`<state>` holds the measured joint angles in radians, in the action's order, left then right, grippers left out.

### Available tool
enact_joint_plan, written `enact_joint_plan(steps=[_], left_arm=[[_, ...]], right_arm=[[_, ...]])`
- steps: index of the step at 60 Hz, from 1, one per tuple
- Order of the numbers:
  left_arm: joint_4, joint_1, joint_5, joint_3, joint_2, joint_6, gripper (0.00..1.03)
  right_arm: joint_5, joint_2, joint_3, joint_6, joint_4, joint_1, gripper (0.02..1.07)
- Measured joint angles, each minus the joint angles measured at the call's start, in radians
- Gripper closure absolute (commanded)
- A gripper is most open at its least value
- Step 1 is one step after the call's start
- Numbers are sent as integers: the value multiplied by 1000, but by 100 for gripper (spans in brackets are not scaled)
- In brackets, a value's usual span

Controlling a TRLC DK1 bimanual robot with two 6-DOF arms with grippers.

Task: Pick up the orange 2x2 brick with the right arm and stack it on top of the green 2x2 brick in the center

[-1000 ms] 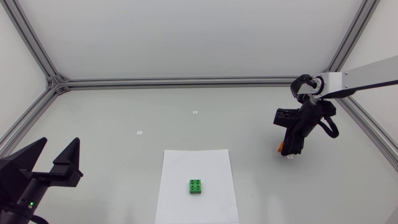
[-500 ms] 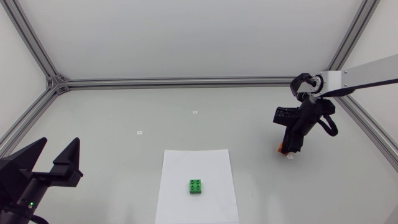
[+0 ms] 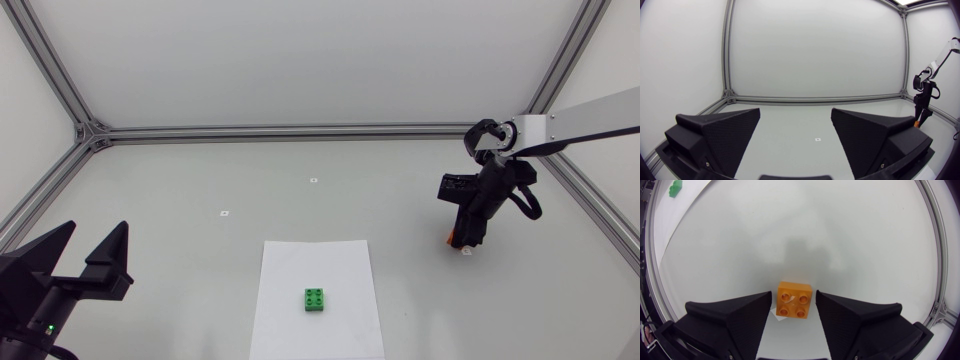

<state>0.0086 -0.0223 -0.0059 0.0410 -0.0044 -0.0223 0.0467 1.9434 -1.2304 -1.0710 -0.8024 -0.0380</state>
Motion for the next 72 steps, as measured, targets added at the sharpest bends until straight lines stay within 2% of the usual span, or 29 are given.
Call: enact_joint_plan(steps=[8, 29, 40, 43, 47, 55, 57, 72], left_arm=[[0, 0, 0, 0, 0, 0, 4], [0, 0, 0, 0, 0, 0, 4], [0, 0, 0, 0, 0, 0, 4], [0, 0, 0, 0, 0, 0, 4], [0, 0, 0, 0, 0, 0, 4], [0, 0, 0, 0, 0, 0, 4], [0, 0, 0, 0, 0, 0, 4], [0, 0, 0, 0, 0, 0, 4]], right_arm=[[0, 7, -1, 0, -1, 3, 52], [-9, 16, -8, 1, -5, 3, 53], [-11, 16, -18, 1, -10, 3, 57], [-11, 16, -21, 1, -10, 3, 61], [-10, 16, -21, 1, -16, 3, 70], [-6, 16, -30, 1, -33, 3, 77], [-6, 16, -35, 1, -36, 3, 81], [8, 4, -54, 1, -85, 4, 88]])
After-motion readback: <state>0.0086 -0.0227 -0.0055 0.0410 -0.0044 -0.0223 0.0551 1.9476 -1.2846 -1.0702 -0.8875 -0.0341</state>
